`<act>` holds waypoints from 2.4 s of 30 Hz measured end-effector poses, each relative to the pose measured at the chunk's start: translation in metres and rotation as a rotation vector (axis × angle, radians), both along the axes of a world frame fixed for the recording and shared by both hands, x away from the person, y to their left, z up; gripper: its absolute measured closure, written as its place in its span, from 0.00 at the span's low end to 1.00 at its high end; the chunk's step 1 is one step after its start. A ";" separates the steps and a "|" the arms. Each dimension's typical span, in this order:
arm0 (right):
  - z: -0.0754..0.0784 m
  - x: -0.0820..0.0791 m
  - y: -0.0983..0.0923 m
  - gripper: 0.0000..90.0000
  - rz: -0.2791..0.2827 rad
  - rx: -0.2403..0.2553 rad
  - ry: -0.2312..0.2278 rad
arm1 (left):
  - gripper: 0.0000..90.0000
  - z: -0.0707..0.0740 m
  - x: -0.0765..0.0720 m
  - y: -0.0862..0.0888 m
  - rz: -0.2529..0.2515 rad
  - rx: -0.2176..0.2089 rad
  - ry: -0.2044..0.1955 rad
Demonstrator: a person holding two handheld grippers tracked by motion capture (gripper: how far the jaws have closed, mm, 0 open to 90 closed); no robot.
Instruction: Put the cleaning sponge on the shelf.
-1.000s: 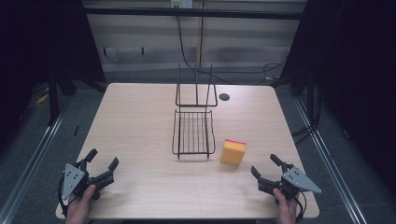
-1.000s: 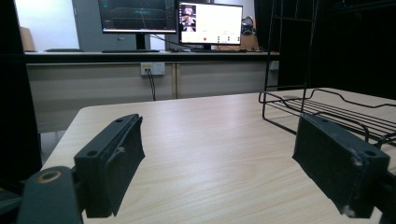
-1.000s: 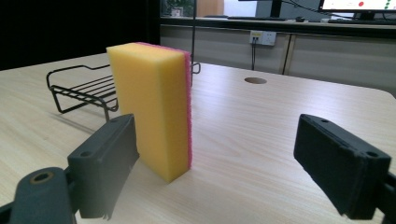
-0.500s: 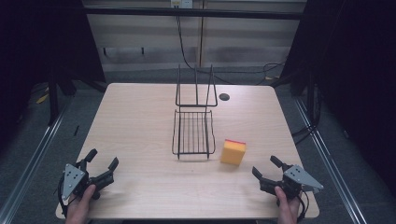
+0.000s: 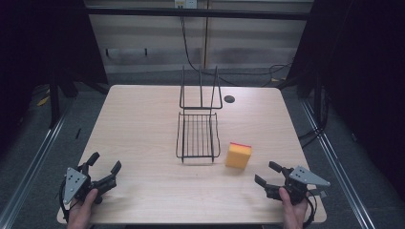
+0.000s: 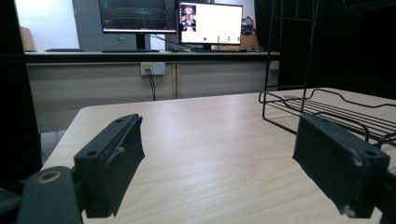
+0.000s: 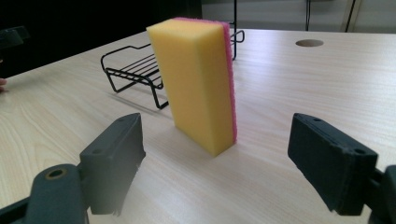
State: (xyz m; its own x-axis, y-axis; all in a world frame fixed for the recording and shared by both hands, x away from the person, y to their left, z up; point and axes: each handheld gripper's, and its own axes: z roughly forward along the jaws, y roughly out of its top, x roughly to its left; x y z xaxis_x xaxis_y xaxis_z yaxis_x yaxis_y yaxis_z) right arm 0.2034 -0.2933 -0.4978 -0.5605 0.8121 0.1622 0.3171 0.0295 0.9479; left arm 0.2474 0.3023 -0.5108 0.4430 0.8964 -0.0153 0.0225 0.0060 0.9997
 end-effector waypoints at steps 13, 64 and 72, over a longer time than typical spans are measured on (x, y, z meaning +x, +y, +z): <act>0.014 0.015 0.006 0.25 0.125 -0.015 0.002 | 0.17 0.000 0.000 0.000 0.001 0.001 -0.001; 0.036 0.095 0.017 0.38 0.395 -0.056 0.035 | 0.17 0.000 0.000 0.000 0.001 0.001 0.000; 0.029 0.102 0.021 0.44 0.421 -0.059 0.048 | 0.17 0.000 0.000 0.000 0.001 0.002 0.000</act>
